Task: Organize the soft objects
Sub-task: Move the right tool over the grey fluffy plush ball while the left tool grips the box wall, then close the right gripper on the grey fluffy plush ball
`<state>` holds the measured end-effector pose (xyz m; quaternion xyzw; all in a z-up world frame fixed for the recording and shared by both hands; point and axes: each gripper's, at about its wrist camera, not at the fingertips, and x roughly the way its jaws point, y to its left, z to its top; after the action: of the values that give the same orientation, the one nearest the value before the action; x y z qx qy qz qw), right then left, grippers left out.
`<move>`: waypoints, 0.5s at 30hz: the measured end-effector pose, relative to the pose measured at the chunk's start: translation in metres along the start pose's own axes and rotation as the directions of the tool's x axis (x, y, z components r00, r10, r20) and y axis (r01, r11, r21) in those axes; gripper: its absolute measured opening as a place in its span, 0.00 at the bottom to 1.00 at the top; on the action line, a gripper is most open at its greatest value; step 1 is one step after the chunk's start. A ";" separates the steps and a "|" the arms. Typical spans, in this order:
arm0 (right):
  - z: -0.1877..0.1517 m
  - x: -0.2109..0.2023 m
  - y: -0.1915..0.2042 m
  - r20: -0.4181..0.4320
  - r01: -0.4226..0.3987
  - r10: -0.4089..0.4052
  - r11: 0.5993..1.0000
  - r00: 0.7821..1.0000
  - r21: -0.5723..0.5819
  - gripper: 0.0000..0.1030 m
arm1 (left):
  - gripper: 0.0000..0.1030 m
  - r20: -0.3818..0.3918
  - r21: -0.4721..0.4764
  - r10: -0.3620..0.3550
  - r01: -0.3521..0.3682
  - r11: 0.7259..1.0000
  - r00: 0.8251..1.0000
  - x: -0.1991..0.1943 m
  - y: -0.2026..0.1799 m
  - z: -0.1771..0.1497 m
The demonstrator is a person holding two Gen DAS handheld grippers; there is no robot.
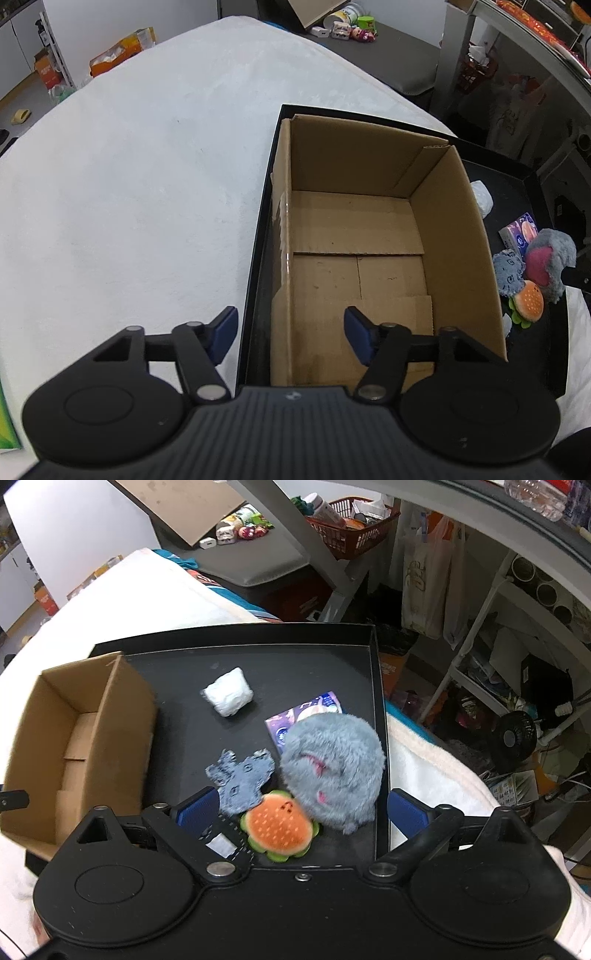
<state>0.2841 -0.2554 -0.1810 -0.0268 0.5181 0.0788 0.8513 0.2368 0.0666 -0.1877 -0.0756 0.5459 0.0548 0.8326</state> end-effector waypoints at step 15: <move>0.011 0.043 -0.008 -0.049 0.050 -0.050 0.999 0.998 -0.003 0.73 | 0.11 -0.006 -0.039 0.007 -0.007 0.999 1.000 0.023 0.002 0.011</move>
<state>0.3139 -0.2572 -0.2144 -0.0424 0.5377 0.0572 0.8401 0.2553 0.0704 -0.2046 -0.0900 0.5476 0.0679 0.8291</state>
